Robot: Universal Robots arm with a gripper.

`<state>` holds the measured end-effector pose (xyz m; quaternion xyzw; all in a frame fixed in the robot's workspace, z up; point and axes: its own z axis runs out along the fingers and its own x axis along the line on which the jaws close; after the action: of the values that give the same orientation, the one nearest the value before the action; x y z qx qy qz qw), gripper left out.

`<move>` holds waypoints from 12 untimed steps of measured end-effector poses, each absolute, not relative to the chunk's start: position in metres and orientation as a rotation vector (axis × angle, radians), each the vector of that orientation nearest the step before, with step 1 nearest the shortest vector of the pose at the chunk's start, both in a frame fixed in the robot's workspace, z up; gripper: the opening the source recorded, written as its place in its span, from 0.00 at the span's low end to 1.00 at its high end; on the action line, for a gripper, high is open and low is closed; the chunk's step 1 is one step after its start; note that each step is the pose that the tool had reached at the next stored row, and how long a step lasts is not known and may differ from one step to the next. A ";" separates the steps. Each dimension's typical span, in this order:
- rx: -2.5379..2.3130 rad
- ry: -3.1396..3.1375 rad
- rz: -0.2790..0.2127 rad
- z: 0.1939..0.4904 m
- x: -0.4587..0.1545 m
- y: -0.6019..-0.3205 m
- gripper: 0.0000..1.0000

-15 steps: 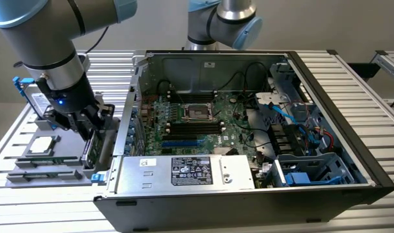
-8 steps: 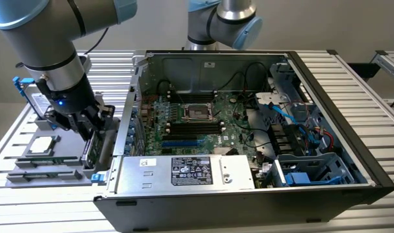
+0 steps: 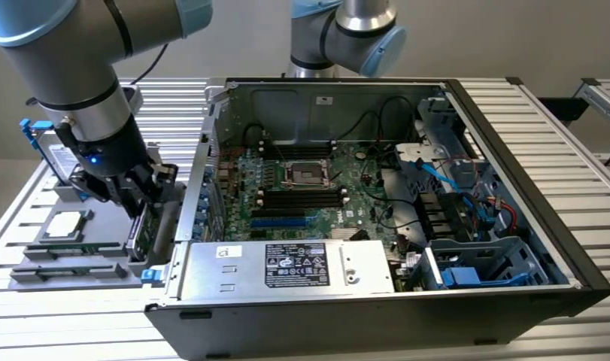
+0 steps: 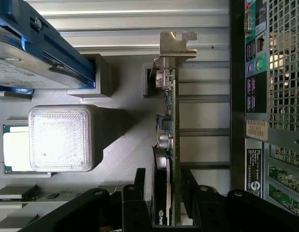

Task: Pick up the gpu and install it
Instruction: 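Pick up the gpu and move the gpu toward the slot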

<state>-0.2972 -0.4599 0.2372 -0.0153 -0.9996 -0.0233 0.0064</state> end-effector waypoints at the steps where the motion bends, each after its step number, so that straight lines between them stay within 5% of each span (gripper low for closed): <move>1: -0.051 -3.127 -0.073 0.237 -0.297 -0.460 0.40; 12: -0.072 -3.127 -0.073 0.236 -0.297 -0.460 0.27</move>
<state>-0.2972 -0.4599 0.2362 -0.0230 -0.9994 -0.0234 0.0062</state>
